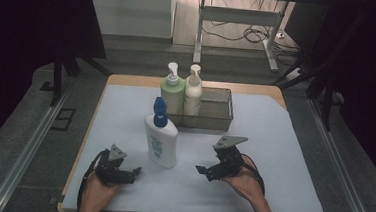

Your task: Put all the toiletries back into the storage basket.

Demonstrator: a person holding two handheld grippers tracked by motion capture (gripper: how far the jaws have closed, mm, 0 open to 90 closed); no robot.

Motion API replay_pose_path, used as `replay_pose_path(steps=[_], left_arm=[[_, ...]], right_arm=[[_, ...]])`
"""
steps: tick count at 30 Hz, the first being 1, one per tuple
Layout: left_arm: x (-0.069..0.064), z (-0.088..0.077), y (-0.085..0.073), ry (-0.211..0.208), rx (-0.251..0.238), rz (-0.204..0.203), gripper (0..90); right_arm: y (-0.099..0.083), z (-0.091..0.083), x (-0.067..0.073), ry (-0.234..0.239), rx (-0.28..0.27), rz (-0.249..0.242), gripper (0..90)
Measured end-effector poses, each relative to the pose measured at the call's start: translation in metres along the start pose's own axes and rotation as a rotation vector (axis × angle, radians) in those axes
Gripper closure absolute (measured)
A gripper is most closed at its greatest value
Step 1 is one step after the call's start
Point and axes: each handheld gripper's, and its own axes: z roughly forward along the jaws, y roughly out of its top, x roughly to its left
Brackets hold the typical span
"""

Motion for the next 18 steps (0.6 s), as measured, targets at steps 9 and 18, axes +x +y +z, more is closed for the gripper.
replay_pose_path(steps=[9, 18], left_arm=[[0.000, 0.000, -0.001, -0.004, -0.004, -0.002, 12.2], [0.000, 0.000, -0.001, -0.005, -0.003, -0.001, 12.2]], right_arm=[[0.021, 0.019, 0.019, 0.075, -0.020, -0.093, 0.0], [0.039, 0.036, 0.031, 0.082, -0.029, -0.112, 0.0]])
